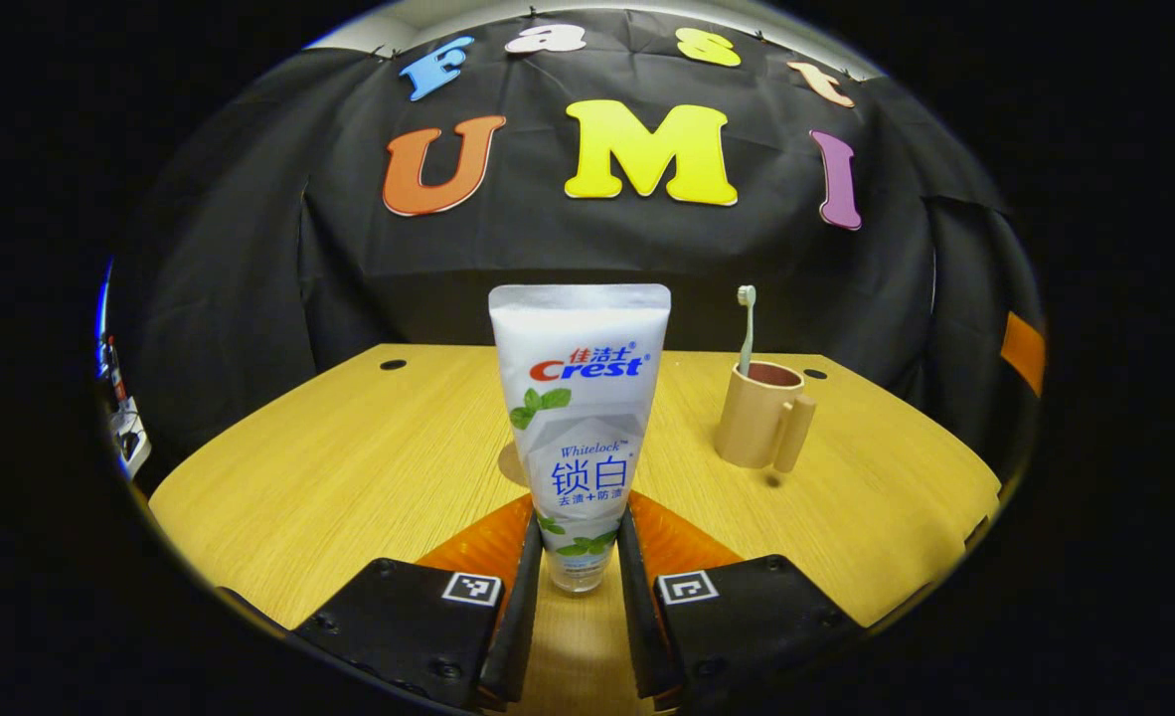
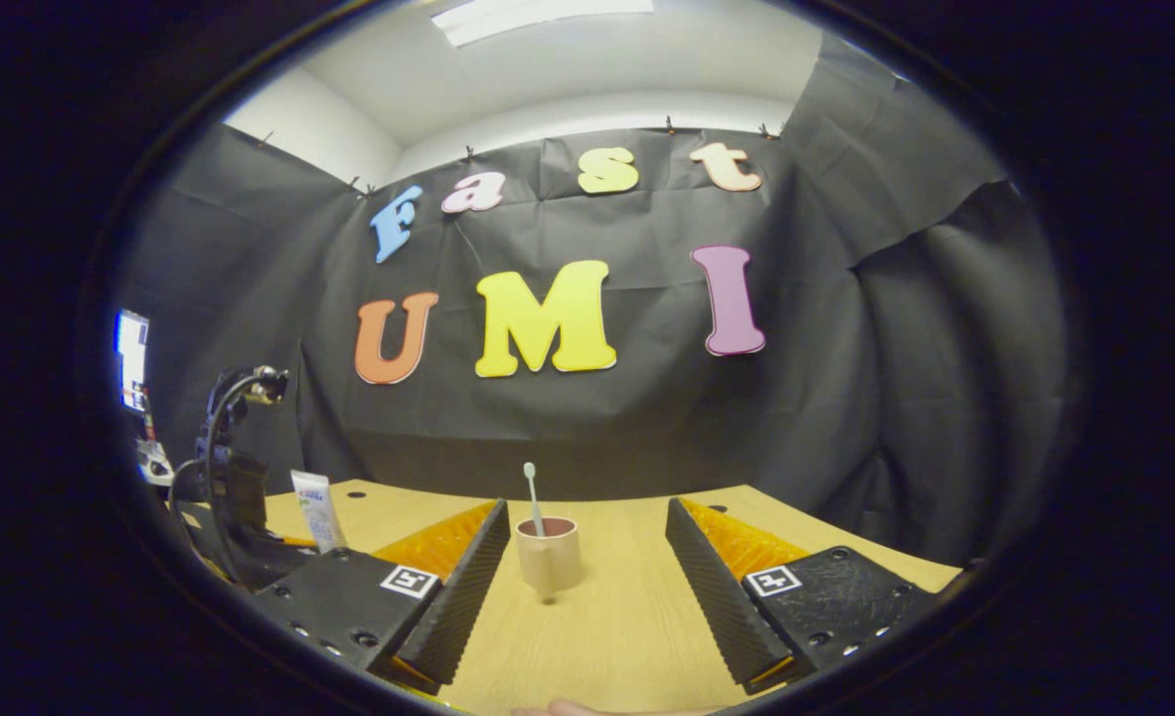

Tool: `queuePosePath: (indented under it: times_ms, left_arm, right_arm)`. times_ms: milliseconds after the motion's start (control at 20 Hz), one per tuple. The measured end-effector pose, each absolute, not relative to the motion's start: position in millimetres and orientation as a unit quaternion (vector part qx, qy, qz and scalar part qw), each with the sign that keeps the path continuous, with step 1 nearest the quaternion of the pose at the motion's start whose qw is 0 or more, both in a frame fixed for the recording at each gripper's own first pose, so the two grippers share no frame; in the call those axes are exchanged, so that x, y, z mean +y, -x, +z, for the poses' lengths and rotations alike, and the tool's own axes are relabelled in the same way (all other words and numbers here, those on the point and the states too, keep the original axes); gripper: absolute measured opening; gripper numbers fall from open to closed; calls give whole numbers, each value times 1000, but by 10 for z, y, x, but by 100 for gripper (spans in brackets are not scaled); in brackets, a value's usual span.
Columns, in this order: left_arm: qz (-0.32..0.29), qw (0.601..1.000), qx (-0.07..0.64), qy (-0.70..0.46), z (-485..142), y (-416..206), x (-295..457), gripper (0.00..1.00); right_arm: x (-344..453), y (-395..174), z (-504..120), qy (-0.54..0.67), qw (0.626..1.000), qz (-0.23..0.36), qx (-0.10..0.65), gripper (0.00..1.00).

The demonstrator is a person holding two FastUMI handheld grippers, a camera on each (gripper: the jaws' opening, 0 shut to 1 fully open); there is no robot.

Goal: Put the toothbrush and toothpaste on the desktop into the cup, then pick up the cup and place it on the coaster on the desktop.

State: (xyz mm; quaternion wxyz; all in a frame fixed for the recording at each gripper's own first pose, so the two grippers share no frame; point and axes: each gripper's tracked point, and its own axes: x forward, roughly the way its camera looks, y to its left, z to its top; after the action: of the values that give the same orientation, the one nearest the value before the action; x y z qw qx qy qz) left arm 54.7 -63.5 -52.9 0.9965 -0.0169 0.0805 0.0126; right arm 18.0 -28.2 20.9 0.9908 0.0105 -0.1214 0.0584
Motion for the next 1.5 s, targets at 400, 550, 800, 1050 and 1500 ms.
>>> queuePosePath:
  times_ms: [400, 550, 800, 1050, 1500]
  left_arm:
    - [-44, 999, 22, 18, 329, -839, -1180, 43]
    - [-69, 997, 7, 17, 583, -1030, -1437, 42]
    - [-109, 994, -3, 25, 830, -1374, -1862, 42]
    - [-132, 991, -15, 8, 896, -1734, -2153, 42]
    - [-135, 990, 27, 19, 492, -2123, -2274, 43]
  right_arm:
    - [-453, -202, 204, -8, 992, 42, -122, 96]
    - [-507, -259, 152, -8, 993, 37, -112, 96]
    - [-595, -370, 42, -10, 995, 28, -94, 94]
    - [-645, -427, -13, -17, 996, 26, -81, 94]
    - [-633, -604, -139, -23, 998, 31, -51, 96]
